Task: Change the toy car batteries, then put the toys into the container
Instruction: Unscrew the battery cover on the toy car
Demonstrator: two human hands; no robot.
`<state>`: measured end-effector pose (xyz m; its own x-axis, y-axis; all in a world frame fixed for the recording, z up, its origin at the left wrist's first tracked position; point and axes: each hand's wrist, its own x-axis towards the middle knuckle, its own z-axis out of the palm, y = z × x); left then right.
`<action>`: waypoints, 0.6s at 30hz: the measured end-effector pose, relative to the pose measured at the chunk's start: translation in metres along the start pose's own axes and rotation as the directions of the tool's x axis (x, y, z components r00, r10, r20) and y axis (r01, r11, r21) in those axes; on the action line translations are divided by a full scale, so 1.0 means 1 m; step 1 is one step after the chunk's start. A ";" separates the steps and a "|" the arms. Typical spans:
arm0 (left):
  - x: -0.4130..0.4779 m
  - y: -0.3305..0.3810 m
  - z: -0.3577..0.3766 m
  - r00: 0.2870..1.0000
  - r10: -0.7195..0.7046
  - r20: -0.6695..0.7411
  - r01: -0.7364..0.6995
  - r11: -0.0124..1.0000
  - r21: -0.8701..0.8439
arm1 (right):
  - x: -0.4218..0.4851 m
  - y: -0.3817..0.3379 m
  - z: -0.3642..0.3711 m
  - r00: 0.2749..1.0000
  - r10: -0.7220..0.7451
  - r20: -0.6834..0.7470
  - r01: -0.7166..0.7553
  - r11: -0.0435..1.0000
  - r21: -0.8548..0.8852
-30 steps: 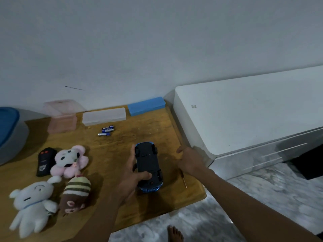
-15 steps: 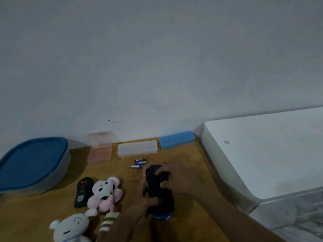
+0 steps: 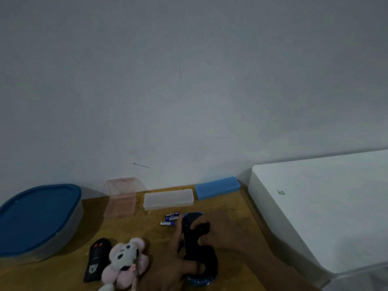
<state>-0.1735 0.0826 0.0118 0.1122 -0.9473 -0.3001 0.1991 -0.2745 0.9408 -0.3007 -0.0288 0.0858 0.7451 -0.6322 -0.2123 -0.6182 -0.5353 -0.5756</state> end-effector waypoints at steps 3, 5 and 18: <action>0.004 0.002 0.005 1.000 -0.006 -0.020 0.005 0.997 -0.073 | 0.002 0.002 -0.002 1.000 0.013 -0.011 -0.013 0.999 0.031; 0.005 0.001 0.006 0.999 -0.018 -0.026 0.015 0.996 -0.093 | 0.002 0.003 -0.002 1.000 0.015 -0.022 -0.014 0.999 0.030; -0.015 -0.001 0.017 0.997 -0.040 -0.060 0.035 0.996 -0.086 | -0.013 -0.009 -0.006 0.998 -0.058 -0.010 0.056 0.986 -0.155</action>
<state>-0.1920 0.0942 0.0177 0.1627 -0.9237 -0.3468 0.2855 -0.2924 0.9127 -0.3064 -0.0188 0.0989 0.7772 -0.6056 -0.1708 -0.6069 -0.6501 -0.4572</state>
